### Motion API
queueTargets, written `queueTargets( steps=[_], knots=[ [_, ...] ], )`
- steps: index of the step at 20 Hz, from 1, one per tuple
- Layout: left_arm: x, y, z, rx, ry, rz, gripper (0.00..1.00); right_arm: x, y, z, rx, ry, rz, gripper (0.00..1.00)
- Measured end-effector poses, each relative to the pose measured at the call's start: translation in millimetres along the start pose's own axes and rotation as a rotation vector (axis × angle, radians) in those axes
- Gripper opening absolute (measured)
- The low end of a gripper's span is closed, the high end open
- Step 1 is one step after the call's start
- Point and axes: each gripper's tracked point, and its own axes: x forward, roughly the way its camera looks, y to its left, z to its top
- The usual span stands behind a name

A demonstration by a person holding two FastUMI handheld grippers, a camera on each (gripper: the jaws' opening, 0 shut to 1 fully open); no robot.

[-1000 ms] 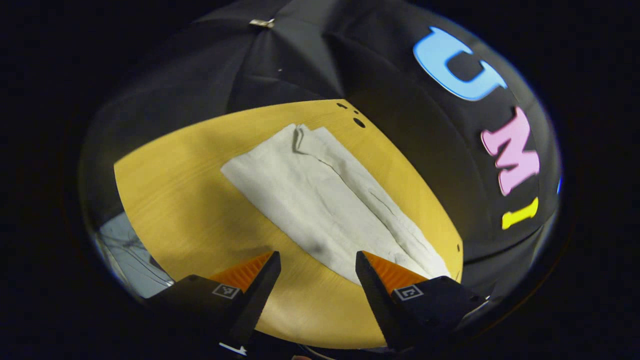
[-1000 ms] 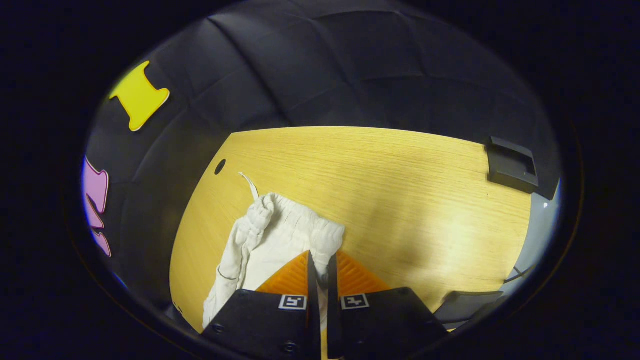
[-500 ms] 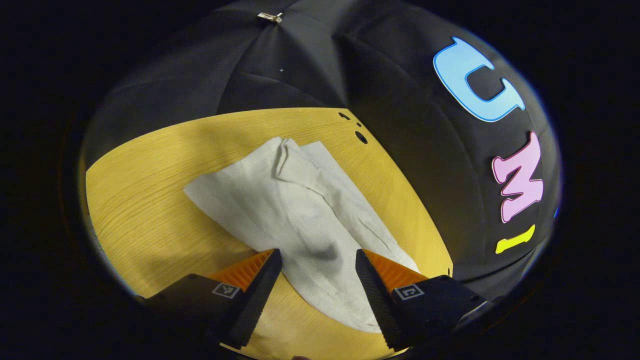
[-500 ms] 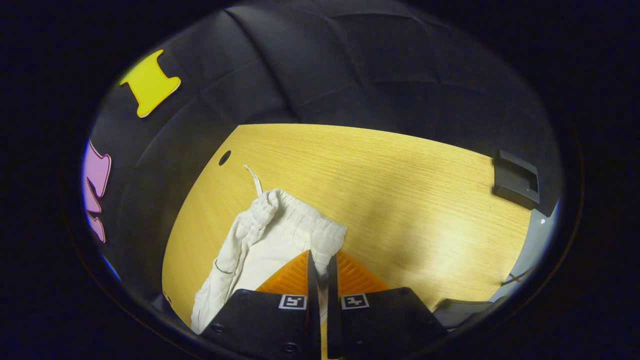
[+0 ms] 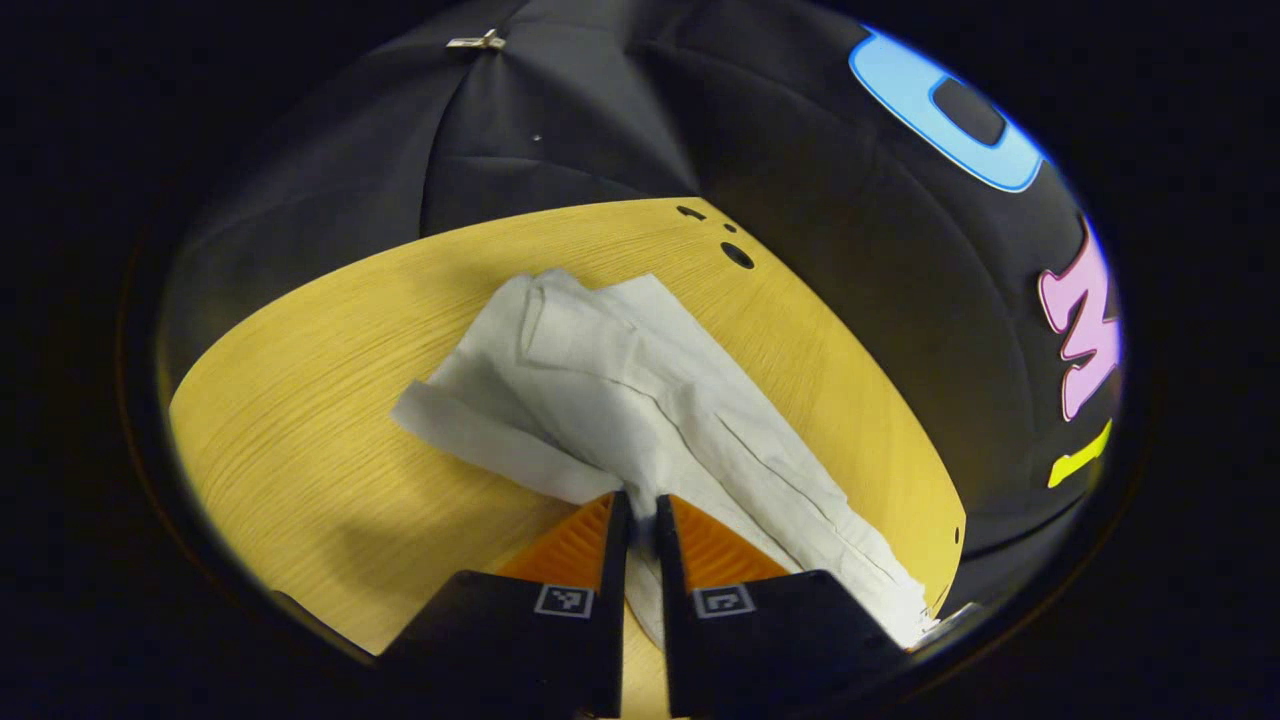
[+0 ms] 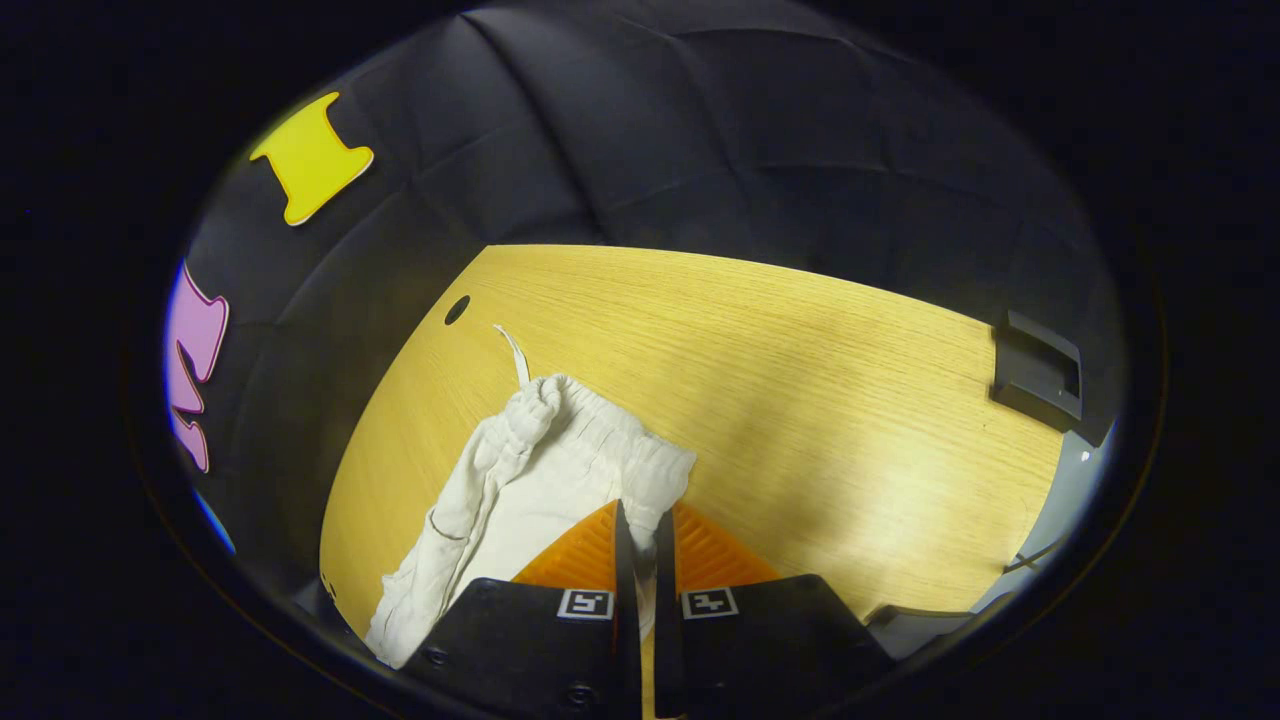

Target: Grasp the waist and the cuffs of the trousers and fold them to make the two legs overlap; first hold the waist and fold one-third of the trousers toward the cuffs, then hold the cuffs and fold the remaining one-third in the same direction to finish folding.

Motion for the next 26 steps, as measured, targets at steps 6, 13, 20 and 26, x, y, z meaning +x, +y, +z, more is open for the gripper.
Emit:
queueTargets(
  steps=[6, 13, 20, 26],
  knots=[
    [-14.8, 6.5, -9.6, -0.092, -0.005, -0.043, 0.07, -13.4, 11.0, 15.5, 0.039, -0.062, 0.076, 0.10],
    [-32.1, 1.3, -38.6, -0.147, 0.042, -0.115, 0.08, -58.3, 41.6, 49.2, -0.027, -0.233, 0.301, 0.10],
    [-39.1, -2.7, -48.1, -0.152, 0.057, -0.133, 0.07, -65.4, 61.0, 51.6, -0.143, -0.286, 0.478, 0.10],
    [-39.9, -3.1, -47.4, -0.169, 0.063, -0.160, 0.08, -68.2, 57.5, 48.4, -0.273, -0.254, 0.630, 0.10]
  ],
)
